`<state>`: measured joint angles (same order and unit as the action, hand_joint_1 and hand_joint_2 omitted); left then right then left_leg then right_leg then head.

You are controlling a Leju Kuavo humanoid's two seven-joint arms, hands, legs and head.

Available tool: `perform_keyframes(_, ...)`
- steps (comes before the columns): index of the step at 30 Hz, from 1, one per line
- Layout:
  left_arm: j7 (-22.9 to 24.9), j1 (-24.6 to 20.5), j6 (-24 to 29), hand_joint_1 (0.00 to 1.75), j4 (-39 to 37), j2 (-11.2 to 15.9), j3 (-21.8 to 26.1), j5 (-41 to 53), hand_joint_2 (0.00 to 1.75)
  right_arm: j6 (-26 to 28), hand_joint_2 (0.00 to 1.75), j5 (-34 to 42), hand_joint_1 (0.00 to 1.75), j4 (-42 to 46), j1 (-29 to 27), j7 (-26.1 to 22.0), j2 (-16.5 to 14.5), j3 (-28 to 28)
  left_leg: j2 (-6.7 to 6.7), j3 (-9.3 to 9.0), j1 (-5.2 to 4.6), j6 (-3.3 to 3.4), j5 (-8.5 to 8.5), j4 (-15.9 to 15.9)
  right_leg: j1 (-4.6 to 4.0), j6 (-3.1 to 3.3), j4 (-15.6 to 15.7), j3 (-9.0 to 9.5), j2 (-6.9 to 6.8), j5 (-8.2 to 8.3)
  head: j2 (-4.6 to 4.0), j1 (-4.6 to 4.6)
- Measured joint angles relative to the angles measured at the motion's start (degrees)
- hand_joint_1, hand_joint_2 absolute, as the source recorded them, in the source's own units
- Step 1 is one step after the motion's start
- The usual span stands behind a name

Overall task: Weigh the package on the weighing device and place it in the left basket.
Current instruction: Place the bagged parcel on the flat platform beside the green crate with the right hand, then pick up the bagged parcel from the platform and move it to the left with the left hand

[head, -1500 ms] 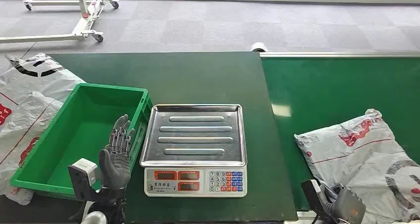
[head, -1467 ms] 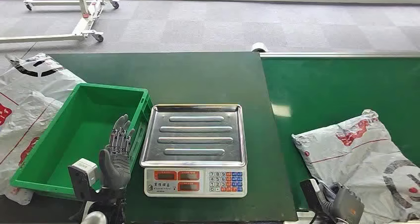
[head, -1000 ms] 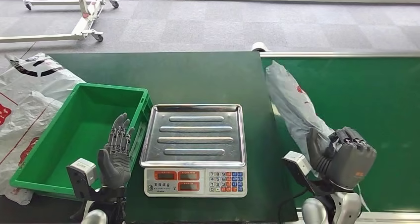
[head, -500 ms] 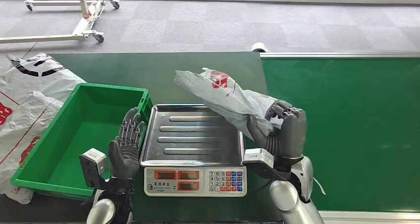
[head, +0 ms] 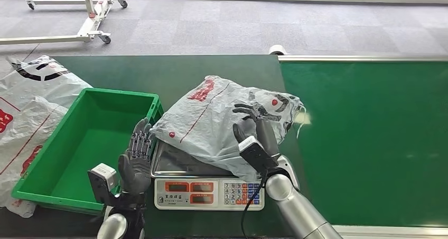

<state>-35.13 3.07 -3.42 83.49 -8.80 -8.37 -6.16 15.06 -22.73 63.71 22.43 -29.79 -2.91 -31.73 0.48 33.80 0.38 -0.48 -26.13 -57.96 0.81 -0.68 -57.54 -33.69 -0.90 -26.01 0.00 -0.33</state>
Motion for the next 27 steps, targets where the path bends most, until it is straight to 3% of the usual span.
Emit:
perform_keyframes(9,-4.9,0.9,11.7,0.00,5.0,1.6,1.1,5.8,0.00,-5.4,0.00,13.4,0.00,4.6,-6.1,-0.4,5.2,8.0,-0.05,0.06,0.00,0.01,-0.07,0.0,-0.01,-0.04,0.0,-0.06,-0.01,-0.04,0.00,0.01)
perform_keyframes(12,-5.0,0.6,15.7,0.00,7.6,2.1,1.1,9.3,0.00,-4.1,0.00,17.5,0.00,8.9,-8.9,-2.1,6.4,11.5,-0.07,0.06,0.00,0.01,-0.07,0.0,-0.01,-0.04,0.0,-0.11,-0.06,-0.05,0.00,-0.01)
perform_keyframes(15,-3.6,-1.4,18.6,0.00,7.4,3.2,0.5,18.6,0.00,-2.0,0.00,19.7,0.00,16.1,-13.3,-3.2,7.6,17.3,-0.24,0.08,-0.02,0.02,-0.07,0.0,0.01,-0.10,0.0,-0.04,-0.28,-0.11,0.00,-0.01)
perform_keyframes(18,-0.8,-6.0,20.1,0.00,1.8,3.8,-1.3,30.6,0.00,-2.2,0.00,20.0,0.00,21.9,-16.4,-3.0,8.0,22.7,-0.24,0.09,-0.03,0.02,-0.07,0.0,0.03,-0.11,0.0,-0.03,-0.27,-0.08,0.00,0.01)
perform_keyframes(27,3.4,-20.9,27.0,0.00,-24.2,4.0,-5.7,47.8,0.00,-5.1,0.00,19.8,0.00,25.6,-19.2,-2.4,7.5,29.0,0.09,0.06,-0.05,0.08,0.06,0.0,0.04,-0.12,0.0,-0.11,0.02,0.13,0.00,-0.01)
